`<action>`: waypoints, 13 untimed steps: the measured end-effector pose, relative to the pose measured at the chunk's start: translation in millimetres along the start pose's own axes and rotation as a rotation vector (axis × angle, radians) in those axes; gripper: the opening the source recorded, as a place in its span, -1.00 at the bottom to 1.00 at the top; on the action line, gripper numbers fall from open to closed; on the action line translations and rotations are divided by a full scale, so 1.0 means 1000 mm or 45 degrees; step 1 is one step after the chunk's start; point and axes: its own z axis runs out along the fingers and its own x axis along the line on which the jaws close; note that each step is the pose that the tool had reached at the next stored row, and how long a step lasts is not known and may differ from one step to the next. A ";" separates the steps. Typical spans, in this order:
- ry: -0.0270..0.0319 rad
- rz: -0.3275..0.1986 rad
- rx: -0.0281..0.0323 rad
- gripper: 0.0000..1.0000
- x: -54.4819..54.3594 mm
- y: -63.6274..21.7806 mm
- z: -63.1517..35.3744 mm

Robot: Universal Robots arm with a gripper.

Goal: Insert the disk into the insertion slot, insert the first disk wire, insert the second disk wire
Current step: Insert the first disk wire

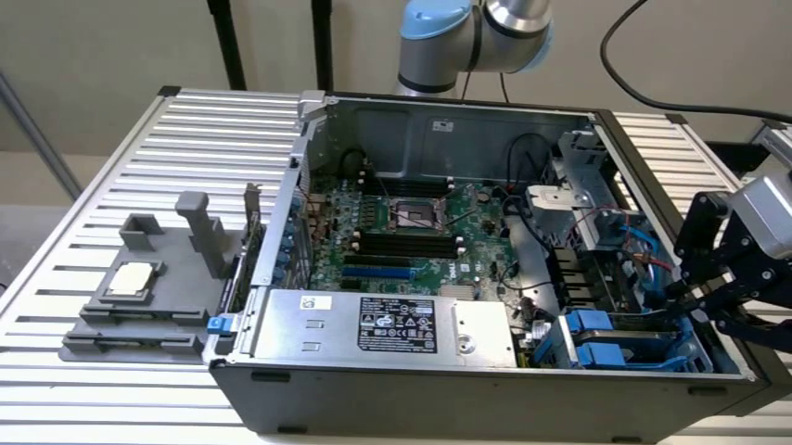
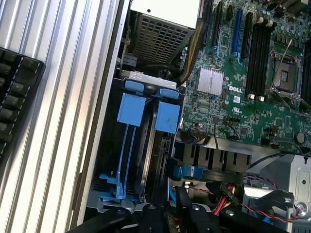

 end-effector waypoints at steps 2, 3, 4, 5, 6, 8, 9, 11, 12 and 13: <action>0.0001 0.000 0.0000 -0.67 0.000 0.0005 -0.0008; 0.0001 0.000 0.0000 -0.67 -0.001 0.0013 -0.0017; 0.0000 0.000 0.0003 -0.67 -0.001 0.0025 -0.0027; 0.0003 0.000 0.0009 -0.67 -0.002 0.0042 -0.0040; 0.0004 0.000 0.0018 -0.67 -0.002 0.0064 -0.0052; 0.0022 -0.001 0.0055 -0.67 -0.003 0.0133 -0.0067; 0.0035 -0.001 0.0072 -0.67 -0.004 0.0172 -0.0070; 0.0075 -0.002 0.0096 -0.67 -0.005 0.0248 -0.0066; 0.0126 -0.001 0.0100 -0.67 -0.006 0.0273 -0.0063; 0.0212 0.000 0.0097 -0.67 -0.006 0.0289 -0.0061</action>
